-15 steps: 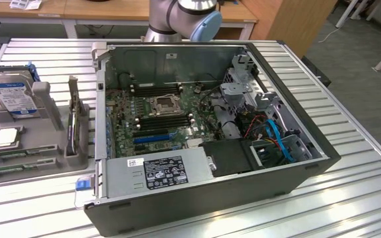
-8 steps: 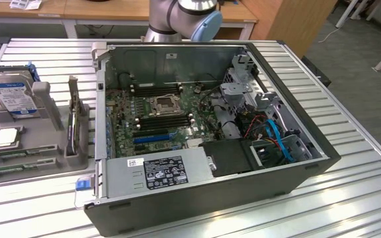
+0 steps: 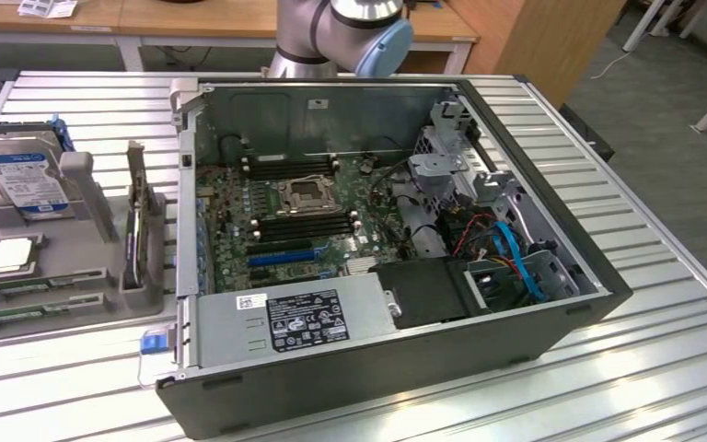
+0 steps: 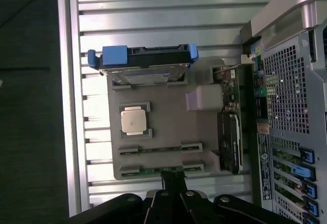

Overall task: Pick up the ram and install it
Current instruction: 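Reach for the ram, then pick up the ram and move it above insertion slot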

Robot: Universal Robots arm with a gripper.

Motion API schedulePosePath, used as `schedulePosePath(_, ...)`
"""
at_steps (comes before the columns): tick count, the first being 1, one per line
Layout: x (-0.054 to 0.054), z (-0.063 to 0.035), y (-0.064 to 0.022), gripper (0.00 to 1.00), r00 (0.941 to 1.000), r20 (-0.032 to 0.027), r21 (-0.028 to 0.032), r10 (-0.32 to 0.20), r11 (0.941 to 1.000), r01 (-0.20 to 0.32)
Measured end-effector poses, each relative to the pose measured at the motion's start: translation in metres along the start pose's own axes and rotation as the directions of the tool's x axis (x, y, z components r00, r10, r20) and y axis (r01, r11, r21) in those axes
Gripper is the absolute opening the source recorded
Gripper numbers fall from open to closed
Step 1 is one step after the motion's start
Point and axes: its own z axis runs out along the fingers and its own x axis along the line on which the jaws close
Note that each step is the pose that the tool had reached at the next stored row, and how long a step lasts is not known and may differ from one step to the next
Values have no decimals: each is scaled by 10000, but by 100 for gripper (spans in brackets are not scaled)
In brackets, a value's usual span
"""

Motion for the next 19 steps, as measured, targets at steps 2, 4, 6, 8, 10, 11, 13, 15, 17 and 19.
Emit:
schedulePosePath(2, -2, -1, -19, 10, 10000, 0, 0, 0, 10000, 0)
schedulePosePath(4, -2, -1, -25, 10, 10000, 0, 0, 2, 10000, -2)
schedulePosePath(6, -2, -1, -26, 10, 10000, 0, 0, 1, 10000, -1)
schedulePosePath(8, -2, -1, -26, 10, 10000, 0, 0, 0, 10000, 0)
schedulePosePath(10, -2, -1, -26, 10, 10000, 0, 0, 0, 10000, 0)
schedulePosePath(11, -2, -1, -26, 10, 10000, 0, 0, 0, 10000, 0)
schedulePosePath(13, -3, -1, -27, 10, 10000, 0, 0, 0, 10000, 0)
schedulePosePath(15, -2, -1, -26, 10, 10000, 0, 0, 1, 10000, -1)
schedulePosePath(17, -2, -1, -26, 10, 10000, 0, 1, -7, 10000, 7)
schedulePosePath(19, -2, -1, -26, 10, 10000, -3, 0, -59, 10000, 59)
